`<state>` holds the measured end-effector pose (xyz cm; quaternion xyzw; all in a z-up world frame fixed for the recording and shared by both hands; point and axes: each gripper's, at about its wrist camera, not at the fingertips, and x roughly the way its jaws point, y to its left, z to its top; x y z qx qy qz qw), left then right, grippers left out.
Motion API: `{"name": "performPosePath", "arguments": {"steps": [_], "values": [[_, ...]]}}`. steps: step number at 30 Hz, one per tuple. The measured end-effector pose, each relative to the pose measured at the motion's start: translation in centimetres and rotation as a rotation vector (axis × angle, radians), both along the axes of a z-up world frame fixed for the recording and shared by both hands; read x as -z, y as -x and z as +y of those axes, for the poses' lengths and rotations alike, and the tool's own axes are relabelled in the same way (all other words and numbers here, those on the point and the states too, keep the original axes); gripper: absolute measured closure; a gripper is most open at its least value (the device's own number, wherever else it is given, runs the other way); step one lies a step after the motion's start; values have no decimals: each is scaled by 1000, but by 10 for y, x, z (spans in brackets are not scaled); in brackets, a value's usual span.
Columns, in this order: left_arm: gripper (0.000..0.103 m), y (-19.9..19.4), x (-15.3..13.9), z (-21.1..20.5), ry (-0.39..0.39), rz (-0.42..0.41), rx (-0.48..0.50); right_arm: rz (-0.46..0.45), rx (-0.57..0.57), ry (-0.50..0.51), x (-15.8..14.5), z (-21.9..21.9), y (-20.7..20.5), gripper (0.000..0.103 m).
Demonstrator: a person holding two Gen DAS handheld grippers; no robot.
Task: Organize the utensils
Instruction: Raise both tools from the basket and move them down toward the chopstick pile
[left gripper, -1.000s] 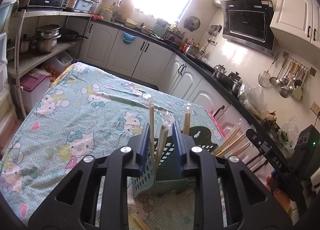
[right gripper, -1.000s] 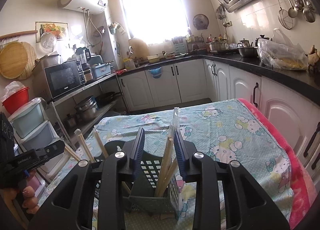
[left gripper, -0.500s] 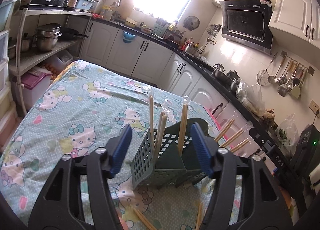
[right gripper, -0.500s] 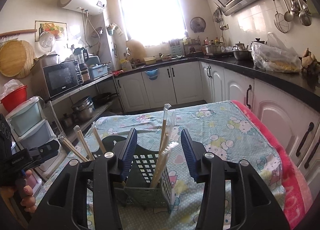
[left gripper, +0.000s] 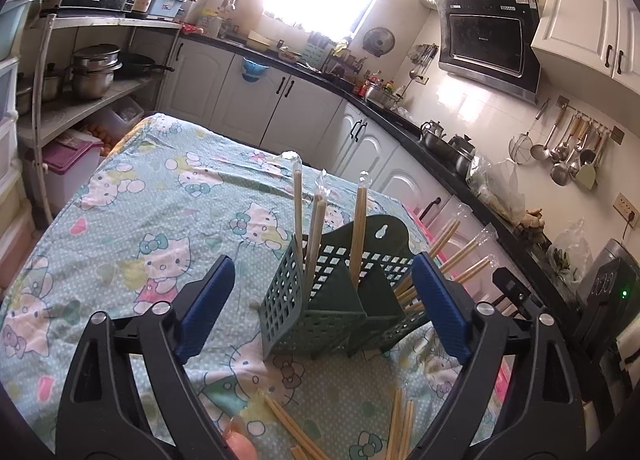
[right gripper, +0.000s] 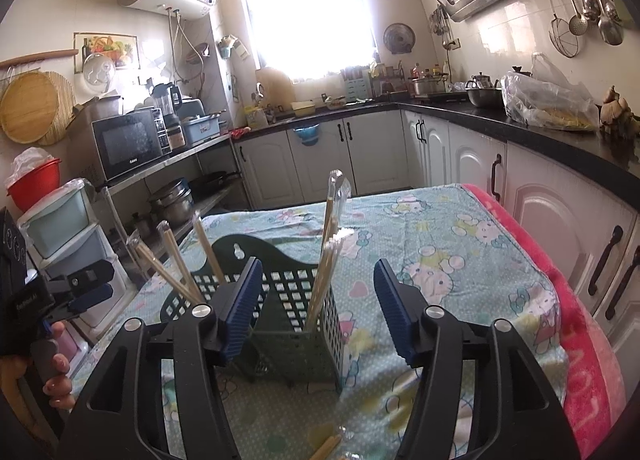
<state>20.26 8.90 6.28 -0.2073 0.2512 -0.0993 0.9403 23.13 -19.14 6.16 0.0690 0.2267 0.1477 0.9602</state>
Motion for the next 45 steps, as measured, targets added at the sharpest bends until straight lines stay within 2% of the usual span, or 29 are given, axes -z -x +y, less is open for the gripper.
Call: {"name": "performPosePath", "arguments": {"steps": [6,35,45], "values": [[11,7,3,0,0,4,-2,12,-12,14,6,-1,11,40],[11,38,52,-9,-61,150,9,130,-102,71,39,0,37,38],[11,40,69,-13,-65,203,32,190,-116,101,62,-5,44,38]]}}
